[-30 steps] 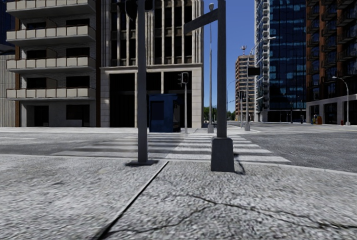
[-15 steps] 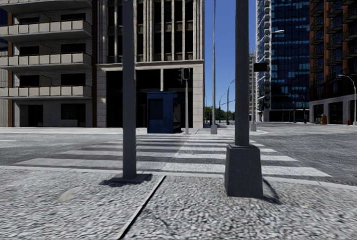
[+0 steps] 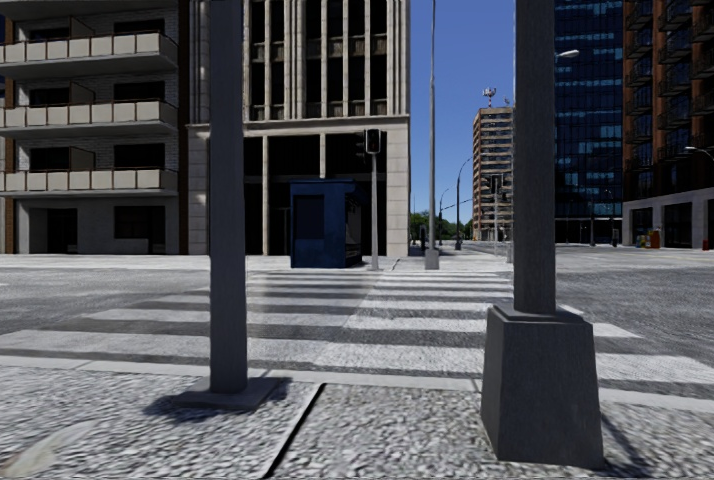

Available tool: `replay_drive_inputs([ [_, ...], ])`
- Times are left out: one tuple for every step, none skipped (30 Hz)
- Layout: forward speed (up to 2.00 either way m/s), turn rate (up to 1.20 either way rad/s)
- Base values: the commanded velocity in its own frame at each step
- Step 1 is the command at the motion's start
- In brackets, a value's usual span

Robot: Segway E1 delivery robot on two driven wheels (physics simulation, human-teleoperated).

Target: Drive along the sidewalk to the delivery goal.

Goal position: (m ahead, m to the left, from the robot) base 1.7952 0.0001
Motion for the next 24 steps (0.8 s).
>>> replay_drive_inputs([
  [0.98,0.00],
  [0.98,0.00],
  [0.98,0.00],
  [0.98,0.00],
  [0.98,0.00],
  [0.98,0.00],
  [0.98,0.00],
  [1.08,0.00],
  [1.19,0.00],
  [1.23,0.00],
  [1.23,0.00],
  [1.24,0.00],
  [1.25,0.00],
  [1.28,0.00],
  [1.30,0.00],
  [1.31,0.00],
  [1.31,0.00],
  [1.31,0.00],
  [1.31,0.00],
  [1.31,0.00],
  [1.31,0.00],
  [1.31,0.00],
  [1.23,0.00],
  [1.01,0.00],
])
